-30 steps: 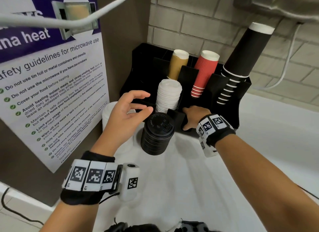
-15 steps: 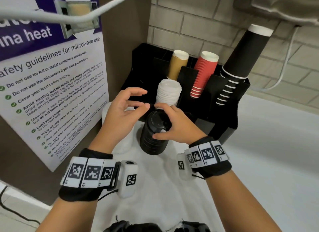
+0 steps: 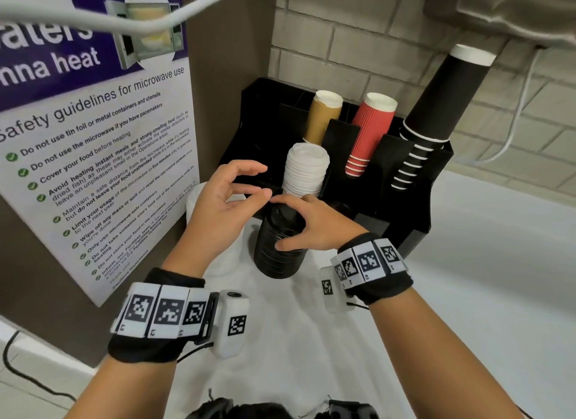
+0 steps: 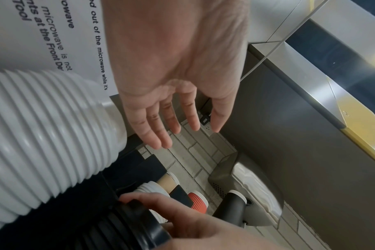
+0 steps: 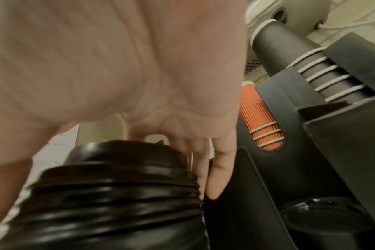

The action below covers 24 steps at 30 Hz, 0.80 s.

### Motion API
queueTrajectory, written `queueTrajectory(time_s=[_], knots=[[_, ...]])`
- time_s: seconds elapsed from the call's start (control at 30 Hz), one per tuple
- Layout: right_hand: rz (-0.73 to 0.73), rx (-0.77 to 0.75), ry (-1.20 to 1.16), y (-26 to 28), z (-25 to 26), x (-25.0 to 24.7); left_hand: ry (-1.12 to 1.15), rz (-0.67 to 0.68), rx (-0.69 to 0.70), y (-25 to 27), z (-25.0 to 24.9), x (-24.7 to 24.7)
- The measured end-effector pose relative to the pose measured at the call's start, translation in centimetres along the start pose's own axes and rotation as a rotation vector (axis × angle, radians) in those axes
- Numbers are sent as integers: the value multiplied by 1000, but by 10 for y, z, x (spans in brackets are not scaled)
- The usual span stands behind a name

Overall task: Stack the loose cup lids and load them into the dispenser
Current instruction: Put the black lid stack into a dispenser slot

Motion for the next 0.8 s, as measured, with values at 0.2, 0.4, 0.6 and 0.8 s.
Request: queueTrajectory(time_s=[0.2,0.4,0.6,0.8], knots=[[70,23,32,-5,4,1,-1,4,-3,1,1,0],[46,37,51,-6,5,3,-8,-2,-6,2,0,-1],[-166,3,-126,12,5,-16,11,14,-7,2,2,1],[-315,-90,-650,55,13,-26,76,312,-91,11,14,26]])
Point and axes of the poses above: each hand's wrist, its own y-axis away from the middle knuckle, its own x-axis out of the palm, z = x × y, the point moved 3 cm from there along -y, towards the middle knuckle, and after that the axes turned 15 degrees about y, right-handed, at the moved point
